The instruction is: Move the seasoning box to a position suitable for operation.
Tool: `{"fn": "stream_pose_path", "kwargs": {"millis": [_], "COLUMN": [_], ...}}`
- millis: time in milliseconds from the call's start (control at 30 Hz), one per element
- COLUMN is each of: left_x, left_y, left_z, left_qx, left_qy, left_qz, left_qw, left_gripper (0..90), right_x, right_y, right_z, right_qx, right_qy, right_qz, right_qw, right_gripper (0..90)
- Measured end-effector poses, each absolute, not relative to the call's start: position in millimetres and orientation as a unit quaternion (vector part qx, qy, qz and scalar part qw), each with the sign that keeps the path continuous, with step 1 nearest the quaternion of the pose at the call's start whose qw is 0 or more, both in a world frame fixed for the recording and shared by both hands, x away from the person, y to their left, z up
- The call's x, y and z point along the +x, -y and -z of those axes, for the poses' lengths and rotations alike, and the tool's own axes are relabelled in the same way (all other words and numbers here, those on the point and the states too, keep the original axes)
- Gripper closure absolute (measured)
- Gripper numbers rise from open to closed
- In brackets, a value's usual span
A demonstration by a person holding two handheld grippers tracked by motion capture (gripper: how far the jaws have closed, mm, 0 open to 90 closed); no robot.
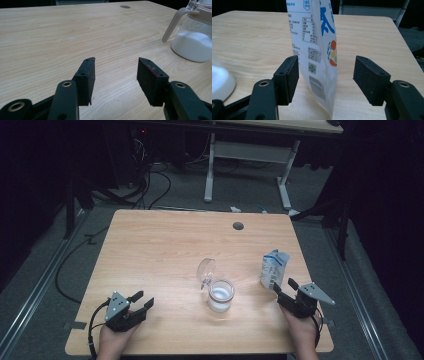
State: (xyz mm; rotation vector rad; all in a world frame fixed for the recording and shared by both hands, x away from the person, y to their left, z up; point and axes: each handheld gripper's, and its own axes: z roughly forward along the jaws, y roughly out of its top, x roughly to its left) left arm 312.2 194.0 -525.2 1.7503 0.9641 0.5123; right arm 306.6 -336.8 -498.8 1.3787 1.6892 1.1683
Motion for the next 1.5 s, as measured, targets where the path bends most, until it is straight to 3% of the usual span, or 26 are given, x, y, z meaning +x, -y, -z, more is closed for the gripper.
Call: {"fn": "stream_pose_path", "kwargs": {"millis": [333,600,1333,1500], "left_x": [323.6,327.9,320.5,328.4], "left_y": [-179.4,-168.6,-134.4,-123.2], "left_z": [526.5,525.2,514.8,506.9], "left_qx": [0.724,0.724,0.739,0.733], "left_qy": [-0.405,-0.416,-0.397,-0.401], "left_qz": [-0.212,-0.201,-0.189,-0.186], "left_qw": [0.517,0.513,0.511,0.516], "left_gripper": [47.8,47.2,65.7,74.9], "right_x": [272.2,267.1,296.6,297.6], "right_y": [335.1,314.8,246.9,241.5], "right_z": [504.0,508.4,516.8,517.6], "right_qx": [0.533,0.518,0.448,0.441], "right_qy": [-0.651,-0.675,-0.739,-0.742], "right_qz": [-0.433,-0.422,-0.433,-0.435], "right_qw": [0.324,0.312,0.258,0.255], "right_gripper": [36.6,41.9,56.2,67.1]}}
